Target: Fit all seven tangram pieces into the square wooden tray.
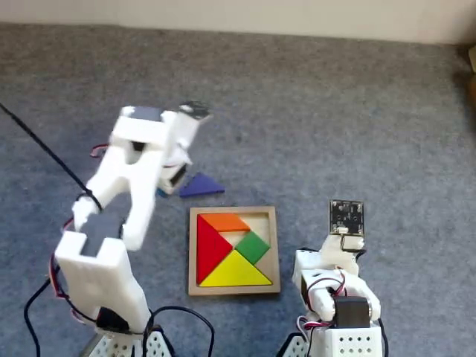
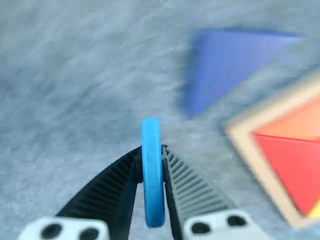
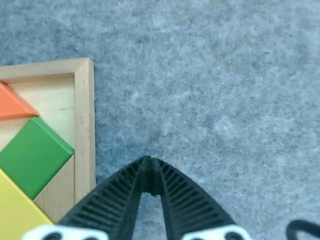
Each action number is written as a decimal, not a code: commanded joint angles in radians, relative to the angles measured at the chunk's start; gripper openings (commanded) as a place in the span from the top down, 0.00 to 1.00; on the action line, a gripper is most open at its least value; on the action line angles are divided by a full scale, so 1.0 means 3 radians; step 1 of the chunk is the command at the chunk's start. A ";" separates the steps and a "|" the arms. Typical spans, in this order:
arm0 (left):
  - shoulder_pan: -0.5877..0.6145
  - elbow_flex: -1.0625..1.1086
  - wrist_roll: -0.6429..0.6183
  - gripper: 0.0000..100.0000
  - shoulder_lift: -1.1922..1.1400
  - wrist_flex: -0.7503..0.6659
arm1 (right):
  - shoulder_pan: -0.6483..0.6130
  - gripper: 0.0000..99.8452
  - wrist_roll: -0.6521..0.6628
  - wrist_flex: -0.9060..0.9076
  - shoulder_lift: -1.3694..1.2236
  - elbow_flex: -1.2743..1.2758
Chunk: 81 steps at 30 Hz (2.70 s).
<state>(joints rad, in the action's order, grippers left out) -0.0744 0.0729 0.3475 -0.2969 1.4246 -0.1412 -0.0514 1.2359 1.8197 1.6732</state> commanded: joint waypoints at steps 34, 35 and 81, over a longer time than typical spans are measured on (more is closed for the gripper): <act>-0.1741 0.0540 -0.1212 0.87 0.0407 -0.0348 | 0.0064 1.00 0.0051 -0.0090 0.0054 0.0453; -0.1726 0.0540 -0.1207 0.86 0.0412 -0.0348 | 0.0064 1.00 0.0051 -0.0090 0.0054 0.0453; -0.1061 0.0003 -0.0793 0.86 0.0396 0.0118 | 0.0064 1.00 0.0051 -0.0090 0.0054 0.0453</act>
<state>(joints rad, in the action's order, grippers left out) -0.3951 0.1112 0.0867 -0.2232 1.4569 -0.1412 -0.0514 1.2359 1.8197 1.6732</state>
